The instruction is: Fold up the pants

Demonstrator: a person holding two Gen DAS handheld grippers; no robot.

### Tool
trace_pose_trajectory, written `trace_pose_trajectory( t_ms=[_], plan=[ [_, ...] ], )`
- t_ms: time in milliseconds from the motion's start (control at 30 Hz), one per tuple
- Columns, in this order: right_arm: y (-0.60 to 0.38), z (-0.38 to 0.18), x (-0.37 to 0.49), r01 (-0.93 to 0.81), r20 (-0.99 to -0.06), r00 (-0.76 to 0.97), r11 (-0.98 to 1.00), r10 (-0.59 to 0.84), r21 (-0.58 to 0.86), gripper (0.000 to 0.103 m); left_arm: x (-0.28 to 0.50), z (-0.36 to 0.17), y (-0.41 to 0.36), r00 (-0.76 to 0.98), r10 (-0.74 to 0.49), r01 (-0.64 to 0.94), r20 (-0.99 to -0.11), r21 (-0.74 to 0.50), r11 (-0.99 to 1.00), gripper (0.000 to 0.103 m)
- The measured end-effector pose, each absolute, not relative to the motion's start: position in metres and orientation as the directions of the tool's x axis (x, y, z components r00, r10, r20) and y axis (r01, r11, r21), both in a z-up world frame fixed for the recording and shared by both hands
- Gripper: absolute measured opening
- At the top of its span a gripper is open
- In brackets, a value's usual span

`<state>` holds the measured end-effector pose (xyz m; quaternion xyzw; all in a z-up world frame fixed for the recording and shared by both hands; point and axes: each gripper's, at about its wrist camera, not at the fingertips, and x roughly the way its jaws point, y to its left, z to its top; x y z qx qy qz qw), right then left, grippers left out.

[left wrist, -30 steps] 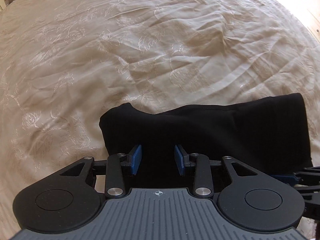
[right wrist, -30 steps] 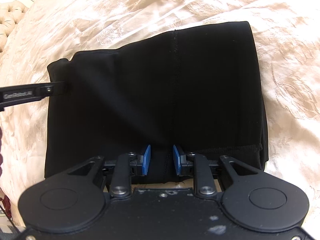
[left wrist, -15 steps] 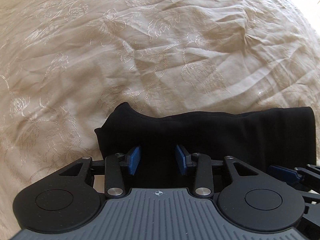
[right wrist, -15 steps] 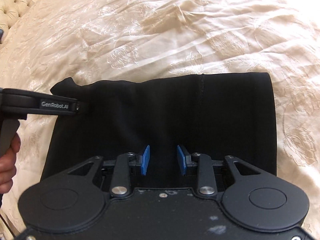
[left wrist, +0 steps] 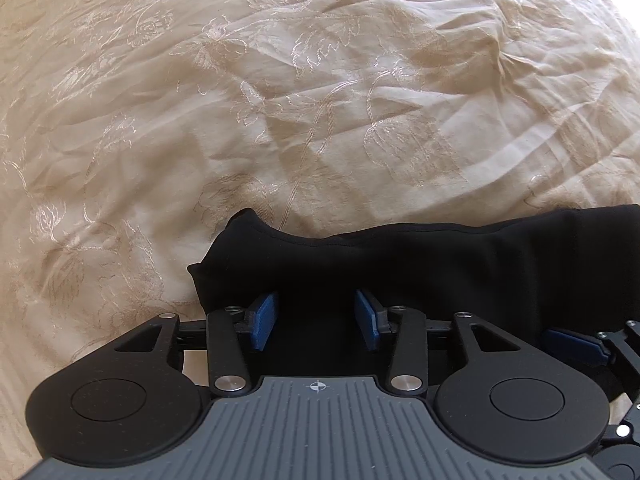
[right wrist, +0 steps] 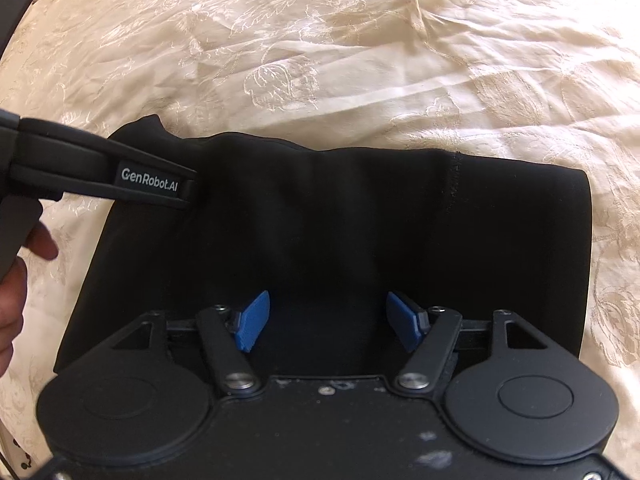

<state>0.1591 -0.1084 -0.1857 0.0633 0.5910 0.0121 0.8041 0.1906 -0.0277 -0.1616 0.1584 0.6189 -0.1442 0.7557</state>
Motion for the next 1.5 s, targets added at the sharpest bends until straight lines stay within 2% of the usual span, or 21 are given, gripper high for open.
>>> trace_pose_trajectory(
  t_ms=[167,333,433,467,500,633,700,767,867,967,1200,1400,1500],
  plan=[
    [-0.11,-0.186,0.156,0.046,-0.946,0.309,0.992,0.102,0.122,0.072,0.191,-0.161,-0.031,0.197,-0.017,0.427,-0.98,0.07,0.902,0.043],
    [-0.109,-0.186,0.156,0.044,-0.947,0.306,0.992,0.101,0.12,0.073,0.189,-0.161,-0.032,0.215,-0.001,0.423,-0.977,0.092,0.901,0.05],
    [-0.108,-0.186,0.155,0.043,-0.945,0.312,0.992,0.096,0.116,0.074,0.187,-0.161,-0.031,0.239,0.031,0.389,-0.97,0.125,0.913,0.066],
    [-0.108,-0.185,0.154,0.046,-0.945,0.314,0.992,0.097,0.117,0.075,0.187,-0.162,-0.029,0.25,0.046,0.365,-0.967,0.138,0.921,0.076],
    [-0.108,-0.185,0.154,0.05,-0.943,0.318,0.992,0.098,0.12,0.075,0.187,-0.163,-0.024,0.249,0.032,0.343,-0.968,0.119,0.932,0.077],
    [-0.109,-0.182,0.152,0.077,-0.936,0.336,0.988,0.104,0.137,0.08,0.189,-0.158,-0.005,0.221,-0.025,0.256,-0.975,0.033,0.966,0.078],
    [-0.111,-0.179,0.15,0.066,-0.934,0.338,0.987,0.115,0.146,0.08,0.183,-0.148,0.002,0.243,-0.018,0.245,-0.97,0.043,0.969,0.078],
    [-0.115,-0.17,0.143,0.03,-0.923,0.363,0.989,0.126,0.146,0.074,0.172,-0.133,0.007,0.307,0.006,0.262,-0.952,0.09,0.961,0.077],
    [-0.131,-0.15,0.126,0.041,-0.883,0.45,0.985,0.132,0.168,0.074,0.154,-0.115,0.023,0.37,0.013,0.29,-0.929,0.129,0.948,0.077],
    [-0.162,-0.132,0.106,0.115,-0.842,0.532,0.978,0.087,0.174,0.075,0.141,-0.106,0.04,0.391,-0.021,0.294,-0.92,0.103,0.95,0.077],
    [-0.232,-0.143,0.088,0.275,-0.857,0.516,0.944,0.012,0.179,0.076,0.128,-0.13,0.057,0.318,-0.046,0.248,-0.947,0.037,0.968,0.077],
    [-0.261,-0.173,0.088,0.3,-0.889,0.444,0.916,0.113,0.266,0.077,0.134,-0.153,0.032,0.241,-0.121,0.289,-0.963,-0.048,0.956,0.078],
    [-0.264,-0.183,0.092,0.309,-0.883,0.441,0.897,0.158,0.315,0.079,0.142,-0.16,0.028,0.226,-0.126,0.249,-0.966,-0.068,0.966,0.084]
  ],
)
